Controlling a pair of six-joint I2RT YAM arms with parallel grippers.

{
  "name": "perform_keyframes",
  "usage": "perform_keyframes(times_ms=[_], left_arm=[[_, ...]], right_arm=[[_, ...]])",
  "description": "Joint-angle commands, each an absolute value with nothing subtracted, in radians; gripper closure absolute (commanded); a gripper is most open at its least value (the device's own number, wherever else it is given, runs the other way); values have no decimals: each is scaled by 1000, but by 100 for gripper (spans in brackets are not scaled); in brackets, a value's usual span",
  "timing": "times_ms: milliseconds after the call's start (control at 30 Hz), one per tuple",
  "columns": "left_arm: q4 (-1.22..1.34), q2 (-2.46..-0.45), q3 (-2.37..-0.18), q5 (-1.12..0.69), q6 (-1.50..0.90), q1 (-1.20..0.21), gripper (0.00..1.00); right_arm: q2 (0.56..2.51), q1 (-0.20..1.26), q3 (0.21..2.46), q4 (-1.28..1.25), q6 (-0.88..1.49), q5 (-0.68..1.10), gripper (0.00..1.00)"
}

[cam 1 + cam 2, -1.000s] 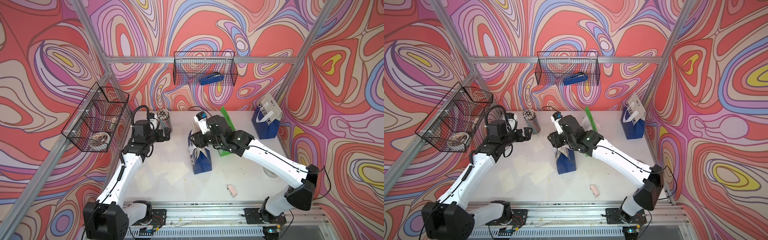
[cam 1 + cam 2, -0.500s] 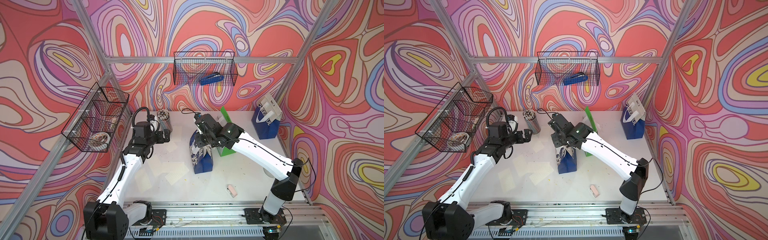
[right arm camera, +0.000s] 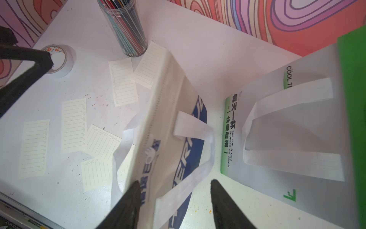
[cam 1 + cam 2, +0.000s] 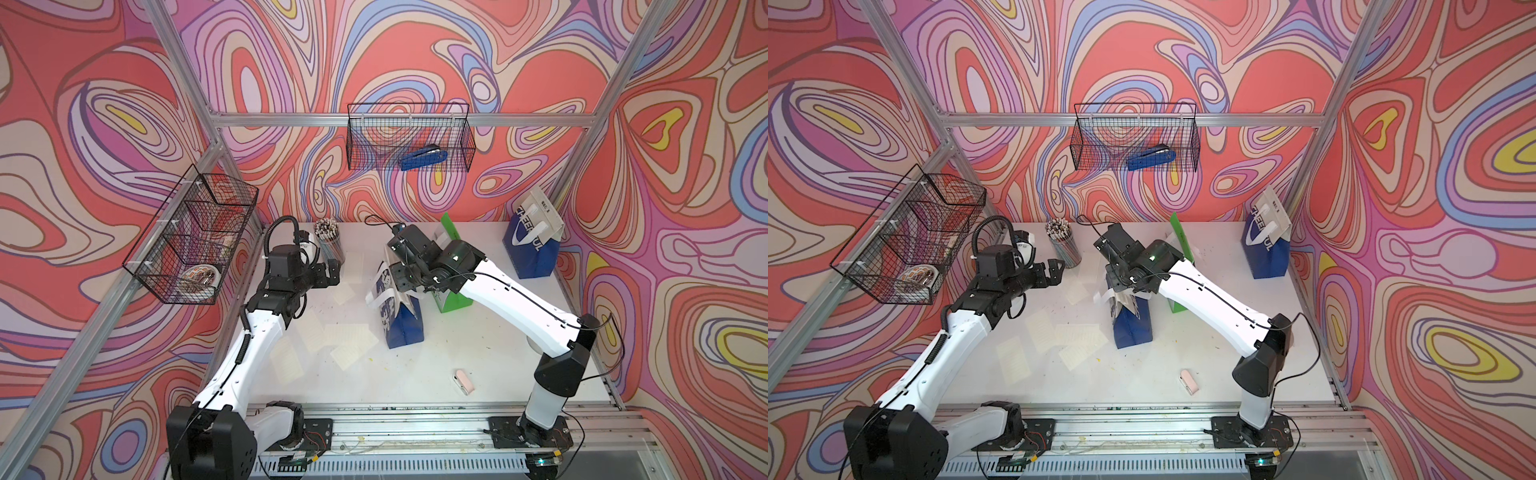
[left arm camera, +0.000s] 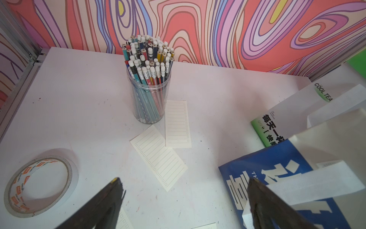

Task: Staple the receipts to the bags
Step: Adjust the takeout bag at the center of the board.

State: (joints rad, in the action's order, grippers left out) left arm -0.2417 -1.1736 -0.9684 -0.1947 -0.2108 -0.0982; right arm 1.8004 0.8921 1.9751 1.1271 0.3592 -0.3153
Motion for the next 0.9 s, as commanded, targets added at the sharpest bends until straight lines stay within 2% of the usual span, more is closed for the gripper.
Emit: perform_keyframes(times_ms=[0, 167, 400, 633, 800, 833, 867], left_arm=[[-226, -1155, -961, -207, -213, -98, 0], [-214, -1150, -949, -199, -221, -99, 0], [-210, -1146, -942, -203, -229, -100, 0], [-206, -1153, -943, -213, -244, -100, 1], [-205, -1152, -936, -211, -250, -100, 1], [-201, -1152, -938, -214, -249, -100, 1], [-201, -1154, -942, -222, -247, -100, 1]], right_arm=[[1797, 893, 1957, 1092, 386, -235, 41], [1816, 893, 1955, 1046, 442, -125, 37], [1805, 893, 2035, 1032, 425, -170, 36], [1825, 893, 1964, 995, 447, -155, 36], [1839, 892, 1954, 1055, 452, -304, 43], [1838, 893, 1956, 1063, 435, -317, 45], [1836, 893, 1957, 1069, 417, -328, 52]])
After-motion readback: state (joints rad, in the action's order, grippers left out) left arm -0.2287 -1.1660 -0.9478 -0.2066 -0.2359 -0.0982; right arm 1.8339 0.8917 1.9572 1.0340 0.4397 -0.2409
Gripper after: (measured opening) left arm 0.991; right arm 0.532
